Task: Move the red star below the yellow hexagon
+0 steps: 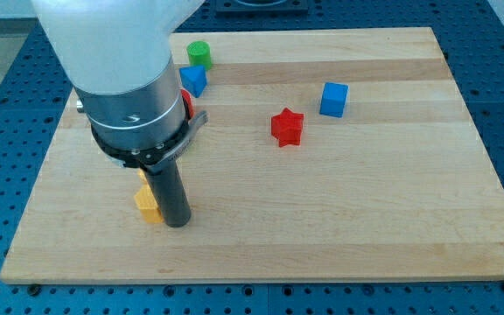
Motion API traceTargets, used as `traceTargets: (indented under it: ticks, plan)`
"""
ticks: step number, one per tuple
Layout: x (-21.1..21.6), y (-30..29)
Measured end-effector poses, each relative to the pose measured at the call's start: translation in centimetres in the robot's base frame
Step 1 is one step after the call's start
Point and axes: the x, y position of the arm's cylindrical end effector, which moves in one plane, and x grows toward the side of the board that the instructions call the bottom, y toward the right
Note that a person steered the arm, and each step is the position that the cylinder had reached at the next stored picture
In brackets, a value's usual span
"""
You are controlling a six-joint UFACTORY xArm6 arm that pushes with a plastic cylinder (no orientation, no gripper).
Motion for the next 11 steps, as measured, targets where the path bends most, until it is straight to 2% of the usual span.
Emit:
traceTargets:
  ticks: [1, 3, 4, 6, 8, 10, 11]
  plan:
    - [-2.5, 5.1]
    - [-13.4, 21.9]
    - [-14.0, 19.7]
    - [-13.7, 11.1]
    - [-15.8, 6.0]
    - [-8.7, 5.1]
    - [-8.9, 6.1]
